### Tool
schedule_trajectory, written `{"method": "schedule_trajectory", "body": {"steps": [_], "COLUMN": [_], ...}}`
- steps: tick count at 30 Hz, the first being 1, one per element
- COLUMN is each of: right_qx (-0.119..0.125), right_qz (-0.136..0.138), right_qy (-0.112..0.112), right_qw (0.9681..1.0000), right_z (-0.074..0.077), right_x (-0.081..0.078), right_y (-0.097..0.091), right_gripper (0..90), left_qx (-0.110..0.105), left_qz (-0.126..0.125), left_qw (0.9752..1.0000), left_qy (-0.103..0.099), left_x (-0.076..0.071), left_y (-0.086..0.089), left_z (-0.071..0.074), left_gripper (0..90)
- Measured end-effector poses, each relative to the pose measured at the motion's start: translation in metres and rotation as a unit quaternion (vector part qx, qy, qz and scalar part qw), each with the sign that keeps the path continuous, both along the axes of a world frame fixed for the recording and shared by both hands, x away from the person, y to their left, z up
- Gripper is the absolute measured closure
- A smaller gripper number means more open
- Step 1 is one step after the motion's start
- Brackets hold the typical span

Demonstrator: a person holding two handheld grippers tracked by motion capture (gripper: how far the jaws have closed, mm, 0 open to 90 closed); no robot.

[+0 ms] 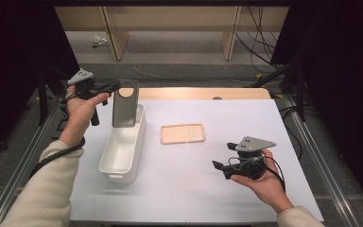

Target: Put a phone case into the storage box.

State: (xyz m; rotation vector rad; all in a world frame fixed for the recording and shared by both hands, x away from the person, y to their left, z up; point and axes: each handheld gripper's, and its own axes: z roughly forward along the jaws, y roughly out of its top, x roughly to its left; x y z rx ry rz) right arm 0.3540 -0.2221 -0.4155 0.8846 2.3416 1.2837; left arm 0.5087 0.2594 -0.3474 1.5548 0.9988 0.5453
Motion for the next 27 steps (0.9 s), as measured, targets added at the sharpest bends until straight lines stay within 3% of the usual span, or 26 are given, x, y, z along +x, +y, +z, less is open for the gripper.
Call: {"method": "schedule_trajectory", "body": {"steps": [27], "right_qx": [-0.001], "right_qz": [0.001], "right_qy": [0.001], "right_qw": [1.0], "right_z": [0.0], "right_x": [0.0], "right_y": [0.0], "right_gripper": [16.3], "left_qx": [-0.002], "left_qz": [0.004], "left_qw": [0.9999], "left_qy": [0.009], "left_x": [0.011], "left_y": [-0.008], "left_z": [-0.008], "left_gripper": [81.2]}}
